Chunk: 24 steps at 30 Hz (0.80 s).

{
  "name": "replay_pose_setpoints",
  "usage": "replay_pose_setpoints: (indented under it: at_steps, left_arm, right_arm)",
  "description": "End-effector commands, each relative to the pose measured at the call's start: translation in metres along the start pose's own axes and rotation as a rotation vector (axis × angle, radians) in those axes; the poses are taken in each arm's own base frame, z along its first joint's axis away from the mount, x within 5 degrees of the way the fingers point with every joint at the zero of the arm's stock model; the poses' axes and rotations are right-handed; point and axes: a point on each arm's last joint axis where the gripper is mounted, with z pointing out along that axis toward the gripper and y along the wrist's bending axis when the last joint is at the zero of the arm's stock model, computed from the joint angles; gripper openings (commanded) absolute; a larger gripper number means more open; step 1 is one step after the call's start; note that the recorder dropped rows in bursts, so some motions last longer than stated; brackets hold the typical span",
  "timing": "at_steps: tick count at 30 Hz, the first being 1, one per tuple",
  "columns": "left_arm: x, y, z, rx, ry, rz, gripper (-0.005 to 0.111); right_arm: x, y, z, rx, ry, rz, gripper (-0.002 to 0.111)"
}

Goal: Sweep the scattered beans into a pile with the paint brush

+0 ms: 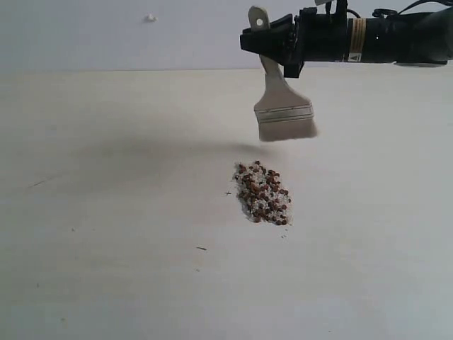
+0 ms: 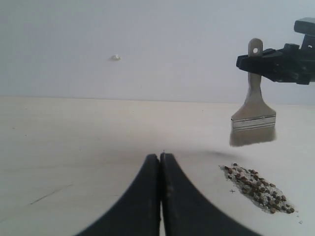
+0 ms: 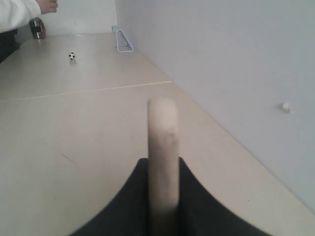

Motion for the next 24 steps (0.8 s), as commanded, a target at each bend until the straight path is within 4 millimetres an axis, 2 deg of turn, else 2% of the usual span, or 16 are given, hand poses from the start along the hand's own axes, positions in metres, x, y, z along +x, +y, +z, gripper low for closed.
replay_pose_setpoints:
  at_steps: [1, 7, 10, 14, 24]
  left_arm:
    - [0.001, 0.000, 0.000, 0.006, 0.006, 0.004, 0.000]
    - [0.001, 0.000, 0.000, 0.006, 0.006, 0.004, 0.000]
    - [0.001, 0.000, 0.000, 0.006, 0.006, 0.004, 0.000]
    - [0.001, 0.000, 0.000, 0.006, 0.006, 0.004, 0.000]
    - [0.001, 0.000, 0.000, 0.006, 0.006, 0.004, 0.000]
  right_arm:
    - [-0.013, -0.010, 0.001, 0.006, -0.052, -0.017, 0.000]
    - [-0.021, -0.021, 0.003, 0.057, -0.151, 0.103, 0.000]
    - [-0.025, -0.021, 0.002, 0.062, -0.163, 0.100, 0.000]
    - [-0.018, -0.017, 0.003, 0.019, -0.086, 0.069, 0.000]
    - [0.002, -0.013, 0.007, -0.036, 0.014, 0.128, 0.000]
